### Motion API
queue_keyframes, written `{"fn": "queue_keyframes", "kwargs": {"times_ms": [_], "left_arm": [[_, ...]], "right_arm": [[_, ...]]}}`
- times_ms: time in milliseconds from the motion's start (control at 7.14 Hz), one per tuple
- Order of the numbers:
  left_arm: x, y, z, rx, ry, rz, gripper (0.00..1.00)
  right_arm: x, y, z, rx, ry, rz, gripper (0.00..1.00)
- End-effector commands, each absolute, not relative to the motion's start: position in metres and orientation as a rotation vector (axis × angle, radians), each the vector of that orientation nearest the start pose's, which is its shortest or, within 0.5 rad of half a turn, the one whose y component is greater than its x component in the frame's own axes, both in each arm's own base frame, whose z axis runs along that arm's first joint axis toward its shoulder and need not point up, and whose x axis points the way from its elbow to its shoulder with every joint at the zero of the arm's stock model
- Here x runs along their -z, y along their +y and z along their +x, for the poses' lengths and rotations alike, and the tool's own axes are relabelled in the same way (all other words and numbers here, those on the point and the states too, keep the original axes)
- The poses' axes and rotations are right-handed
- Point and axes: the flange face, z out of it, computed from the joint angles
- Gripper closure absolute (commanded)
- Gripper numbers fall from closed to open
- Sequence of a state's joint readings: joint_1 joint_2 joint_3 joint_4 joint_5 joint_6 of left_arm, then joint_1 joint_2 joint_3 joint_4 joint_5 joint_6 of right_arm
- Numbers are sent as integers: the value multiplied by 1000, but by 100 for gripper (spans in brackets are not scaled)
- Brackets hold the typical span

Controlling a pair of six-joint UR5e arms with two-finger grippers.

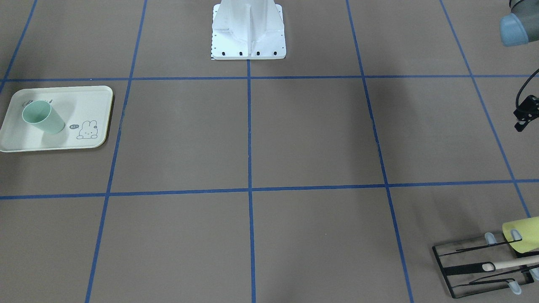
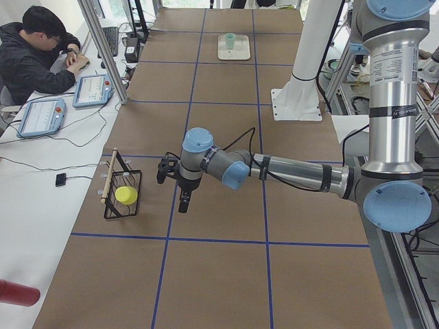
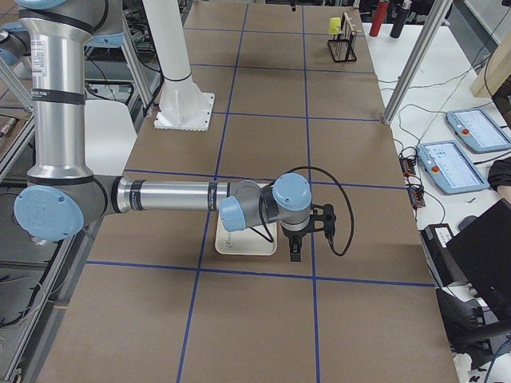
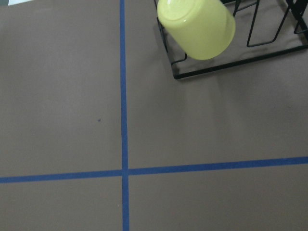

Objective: Left arm grabs green cup and hands to right arm on tray

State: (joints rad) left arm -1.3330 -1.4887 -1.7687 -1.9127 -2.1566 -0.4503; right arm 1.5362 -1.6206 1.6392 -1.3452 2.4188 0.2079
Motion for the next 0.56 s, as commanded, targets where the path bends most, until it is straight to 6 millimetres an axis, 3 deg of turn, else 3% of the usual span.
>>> {"fn": "queue_keyframes", "kwargs": {"times_ms": [0,280,420], "left_arm": [[-594,-471,18,-62,690,184,0],[-599,-472,-38,-180,645,127,0],[-595,-474,-51,-160,693,86,0]], "right_arm": [[-635,-475,60,-35,-867,52,1],[-644,-470,72,28,-872,13,1],[-649,-461,74,19,-906,3,1]]}}
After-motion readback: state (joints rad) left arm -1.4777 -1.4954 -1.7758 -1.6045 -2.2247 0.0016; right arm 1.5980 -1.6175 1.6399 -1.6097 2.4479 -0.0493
